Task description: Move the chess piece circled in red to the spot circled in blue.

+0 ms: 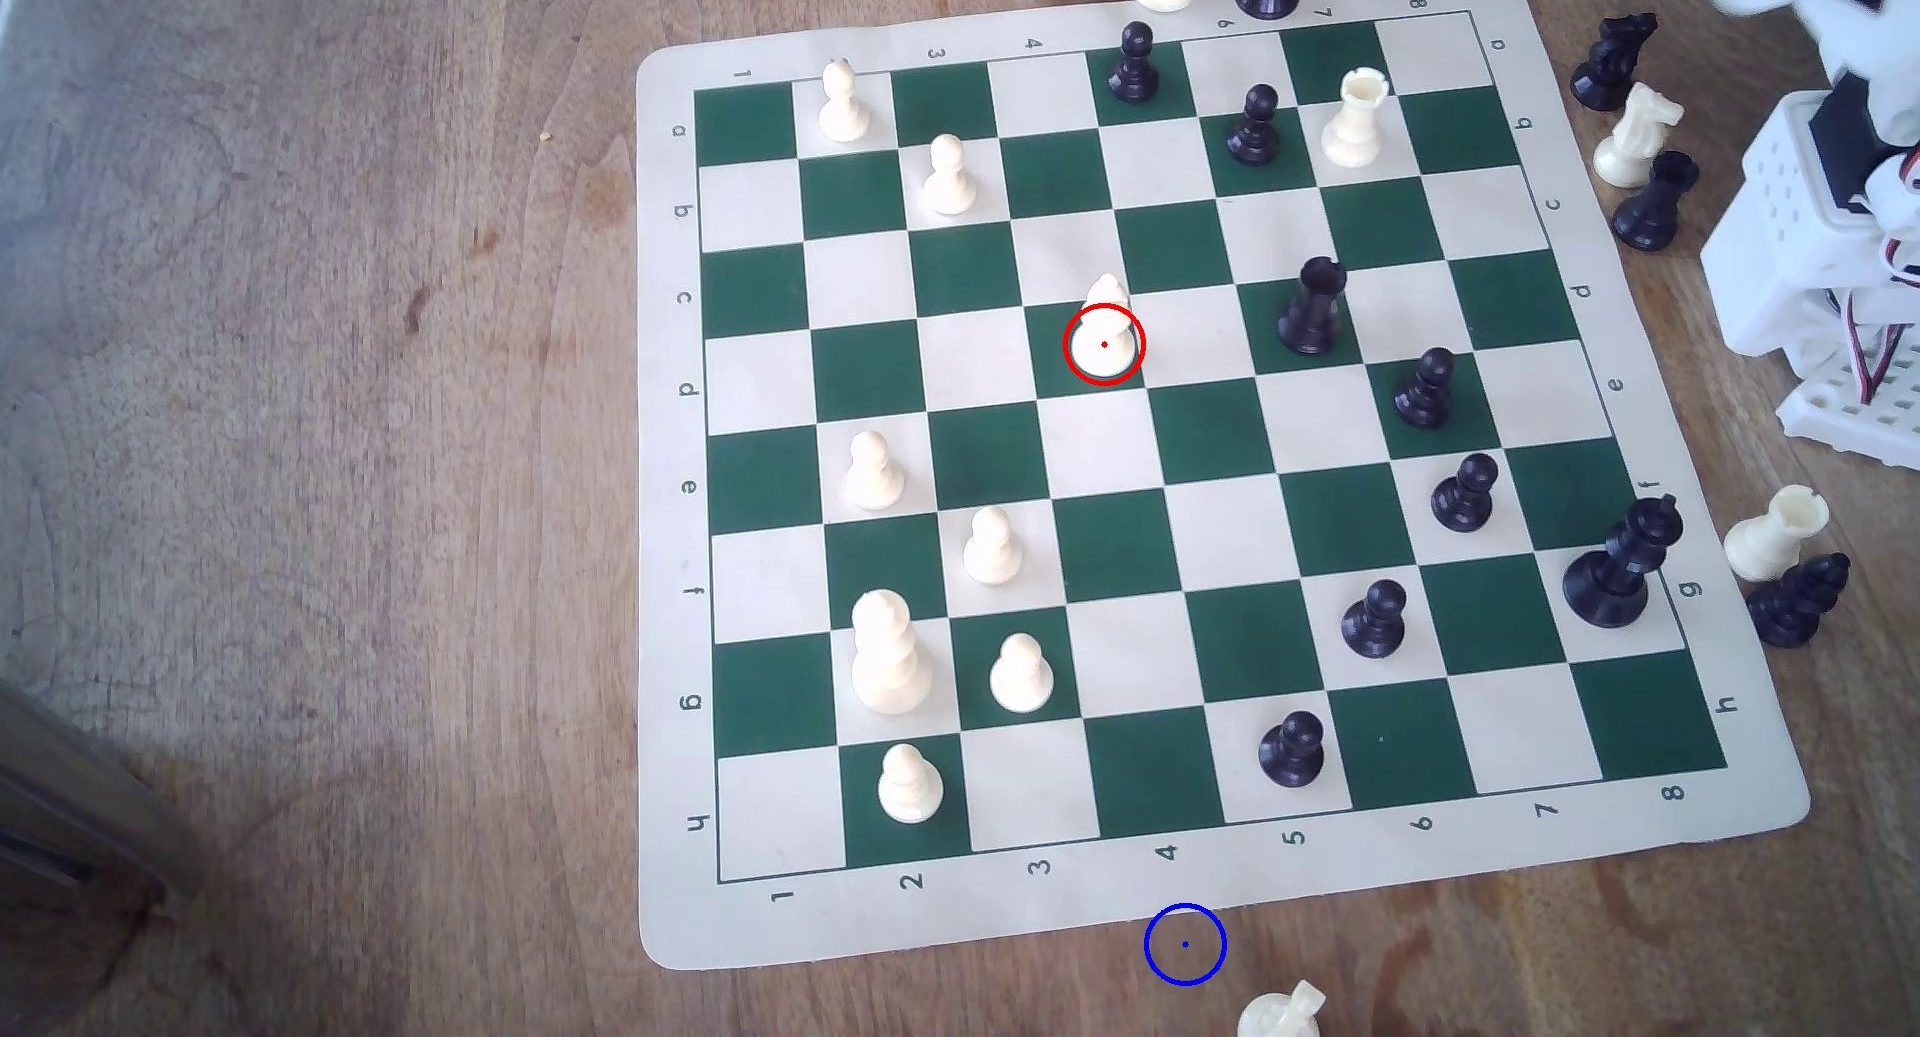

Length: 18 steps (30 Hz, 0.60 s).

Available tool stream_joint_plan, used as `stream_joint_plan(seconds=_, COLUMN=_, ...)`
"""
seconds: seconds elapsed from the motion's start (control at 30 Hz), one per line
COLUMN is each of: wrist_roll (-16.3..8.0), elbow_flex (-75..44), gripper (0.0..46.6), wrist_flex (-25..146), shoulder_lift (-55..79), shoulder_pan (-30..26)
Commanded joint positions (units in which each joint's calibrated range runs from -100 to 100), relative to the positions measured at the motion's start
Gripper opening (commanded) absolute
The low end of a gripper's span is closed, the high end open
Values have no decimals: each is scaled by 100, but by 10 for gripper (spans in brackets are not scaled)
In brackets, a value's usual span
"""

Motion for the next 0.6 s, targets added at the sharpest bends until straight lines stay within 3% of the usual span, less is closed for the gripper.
stream_joint_plan(seconds=0.0, wrist_roll=-484, elbow_flex=-780, gripper=1, wrist_flex=2863, shoulder_lift=6, shoulder_pan=136)
stream_joint_plan(seconds=0.2, wrist_roll=-752, elbow_flex=-1777, gripper=45, wrist_flex=4935, shoulder_lift=218, shoulder_pan=167)
stream_joint_plan(seconds=0.33, wrist_roll=-957, elbow_flex=-3028, gripper=12, wrist_flex=6041, shoulder_lift=1287, shoulder_pan=316)
stream_joint_plan(seconds=0.37, wrist_roll=-821, elbow_flex=-3382, gripper=2, wrist_flex=6303, shoulder_lift=1661, shoulder_pan=340)
stream_joint_plan(seconds=0.57, wrist_roll=-1094, elbow_flex=-4951, gripper=33, wrist_flex=6172, shoulder_lift=4089, shoulder_pan=246)
